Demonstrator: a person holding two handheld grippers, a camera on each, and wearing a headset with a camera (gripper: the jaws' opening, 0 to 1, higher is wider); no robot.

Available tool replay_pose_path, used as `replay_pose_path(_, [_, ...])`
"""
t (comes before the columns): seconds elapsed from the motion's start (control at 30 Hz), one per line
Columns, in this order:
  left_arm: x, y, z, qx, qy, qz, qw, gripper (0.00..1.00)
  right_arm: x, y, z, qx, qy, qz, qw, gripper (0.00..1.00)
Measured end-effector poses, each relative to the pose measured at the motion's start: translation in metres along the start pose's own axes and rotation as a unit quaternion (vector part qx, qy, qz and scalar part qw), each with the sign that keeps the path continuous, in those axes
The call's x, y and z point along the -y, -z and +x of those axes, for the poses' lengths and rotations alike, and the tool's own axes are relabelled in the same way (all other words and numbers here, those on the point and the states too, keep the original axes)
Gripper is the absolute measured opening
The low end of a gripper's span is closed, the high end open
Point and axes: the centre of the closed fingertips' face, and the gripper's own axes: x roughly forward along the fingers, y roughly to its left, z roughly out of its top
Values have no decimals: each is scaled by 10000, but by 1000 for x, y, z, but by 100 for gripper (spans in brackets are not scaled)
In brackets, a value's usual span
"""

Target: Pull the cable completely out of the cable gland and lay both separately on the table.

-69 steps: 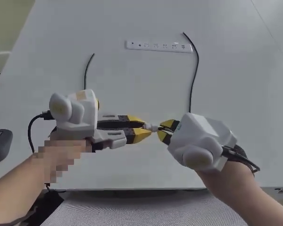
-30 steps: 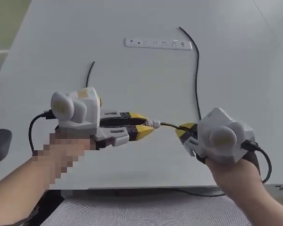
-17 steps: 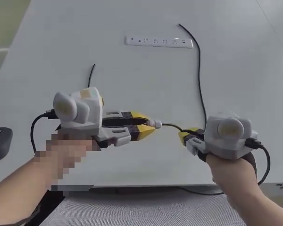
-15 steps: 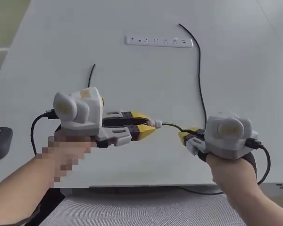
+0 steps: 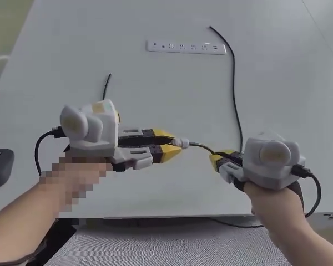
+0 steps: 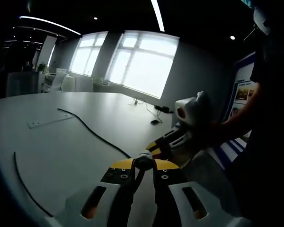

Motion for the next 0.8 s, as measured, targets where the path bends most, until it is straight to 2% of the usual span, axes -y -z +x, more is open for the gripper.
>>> replay_pose_path(0.37, [-4,-2,-2,22,-56,-39,10000,15,0,-5,-2,25,30,-430,9991,3])
replay_pose_path(0.5, [-4,-1,-3,1,-61,-76,10000,15,1,-4,-5,-28,8,-696,9976,9])
replay_pose_path(0.67, [-4,-2,-3,15,-59,-79,9999,15,-7,-15,-13,80,-49,-1068,9942,14])
replay_pose_path(0.8, [-3,0,-3,-1,-47,-86,10000,15,-23,-27,-16,193,-229,-1503,9882,15])
